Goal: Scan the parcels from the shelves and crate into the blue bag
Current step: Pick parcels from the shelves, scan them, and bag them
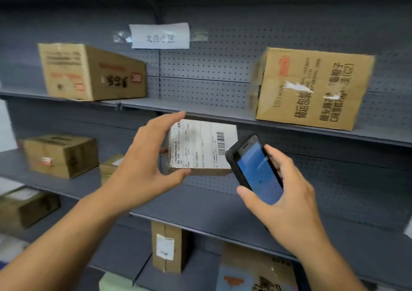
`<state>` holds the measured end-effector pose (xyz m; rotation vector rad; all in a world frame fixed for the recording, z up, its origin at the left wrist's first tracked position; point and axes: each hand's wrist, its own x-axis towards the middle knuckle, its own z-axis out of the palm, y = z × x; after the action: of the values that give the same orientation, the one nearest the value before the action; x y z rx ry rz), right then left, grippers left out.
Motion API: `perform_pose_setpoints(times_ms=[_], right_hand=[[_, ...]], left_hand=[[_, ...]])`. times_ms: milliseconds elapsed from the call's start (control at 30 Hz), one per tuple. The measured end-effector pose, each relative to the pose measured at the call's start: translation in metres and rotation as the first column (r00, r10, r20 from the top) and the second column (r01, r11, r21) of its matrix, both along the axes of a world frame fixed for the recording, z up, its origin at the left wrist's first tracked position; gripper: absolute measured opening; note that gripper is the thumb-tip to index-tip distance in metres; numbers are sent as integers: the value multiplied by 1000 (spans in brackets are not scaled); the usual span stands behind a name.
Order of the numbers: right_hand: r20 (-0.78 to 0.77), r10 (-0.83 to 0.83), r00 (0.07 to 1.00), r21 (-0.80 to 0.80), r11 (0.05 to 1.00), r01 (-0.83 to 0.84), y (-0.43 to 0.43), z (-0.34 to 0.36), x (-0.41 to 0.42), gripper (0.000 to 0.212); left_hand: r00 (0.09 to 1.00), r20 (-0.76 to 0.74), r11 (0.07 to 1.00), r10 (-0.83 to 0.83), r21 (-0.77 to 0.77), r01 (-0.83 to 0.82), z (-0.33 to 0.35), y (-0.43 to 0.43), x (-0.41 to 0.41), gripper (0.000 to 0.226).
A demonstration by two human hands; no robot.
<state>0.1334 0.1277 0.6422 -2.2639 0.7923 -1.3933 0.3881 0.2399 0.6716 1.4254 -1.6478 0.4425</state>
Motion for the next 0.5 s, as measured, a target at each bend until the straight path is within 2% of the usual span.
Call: perform_pose_setpoints(times_ms=[200, 500], right_hand=[[4, 256, 967, 16, 966, -256, 92, -7, 174, 84], [7, 527, 850, 82, 847, -526, 233, -33, 380, 85]], left_hand=[[969, -116, 976, 220, 23, -219, -18, 151, 138, 103], [831, -229, 862, 507, 108, -496, -54, 365, 285, 101]])
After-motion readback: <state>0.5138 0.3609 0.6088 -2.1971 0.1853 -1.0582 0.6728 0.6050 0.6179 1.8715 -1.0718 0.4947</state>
